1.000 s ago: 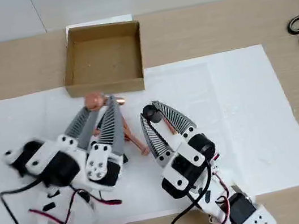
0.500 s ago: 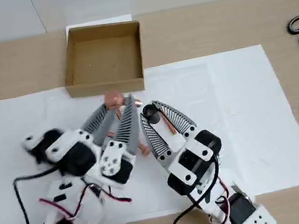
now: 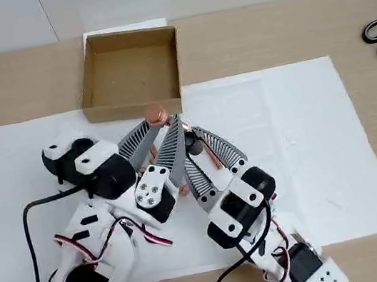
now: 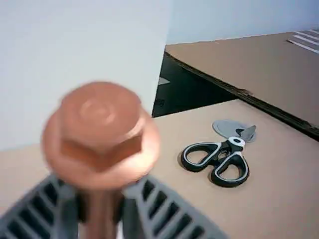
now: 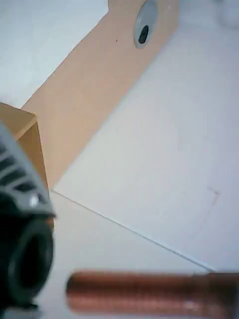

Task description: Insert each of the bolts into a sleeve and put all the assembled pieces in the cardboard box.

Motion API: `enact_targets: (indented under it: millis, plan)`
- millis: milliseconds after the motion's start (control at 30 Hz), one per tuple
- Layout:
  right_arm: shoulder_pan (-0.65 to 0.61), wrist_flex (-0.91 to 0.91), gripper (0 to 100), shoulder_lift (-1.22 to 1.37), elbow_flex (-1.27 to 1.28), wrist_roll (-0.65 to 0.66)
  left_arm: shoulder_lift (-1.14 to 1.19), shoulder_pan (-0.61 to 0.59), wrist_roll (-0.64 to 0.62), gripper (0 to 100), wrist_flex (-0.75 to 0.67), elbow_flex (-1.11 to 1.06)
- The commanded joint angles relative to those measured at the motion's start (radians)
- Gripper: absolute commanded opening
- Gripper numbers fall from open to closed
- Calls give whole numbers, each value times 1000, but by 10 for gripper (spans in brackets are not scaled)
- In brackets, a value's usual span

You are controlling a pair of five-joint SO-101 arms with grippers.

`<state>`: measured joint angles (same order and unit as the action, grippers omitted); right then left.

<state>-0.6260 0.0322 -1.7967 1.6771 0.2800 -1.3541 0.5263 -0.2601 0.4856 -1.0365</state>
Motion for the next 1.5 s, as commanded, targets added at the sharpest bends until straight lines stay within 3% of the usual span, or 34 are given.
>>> enact_targets:
  millis: [0, 367, 1133, 1467]
  plan:
    - [-2, -18, 6, -18, 6, -3, 5, 6, -6, 6, 3, 64]
    - [-1, -16, 6, -13, 6, -3, 9, 6, -8, 6, 195, 182]
    - [-2, -16, 6, -15, 6, 2, 11, 66, 0, 6, 189, 136]
    - [-4, -16, 6, -16, 6, 3, 5, 64, 92, 6, 55, 38]
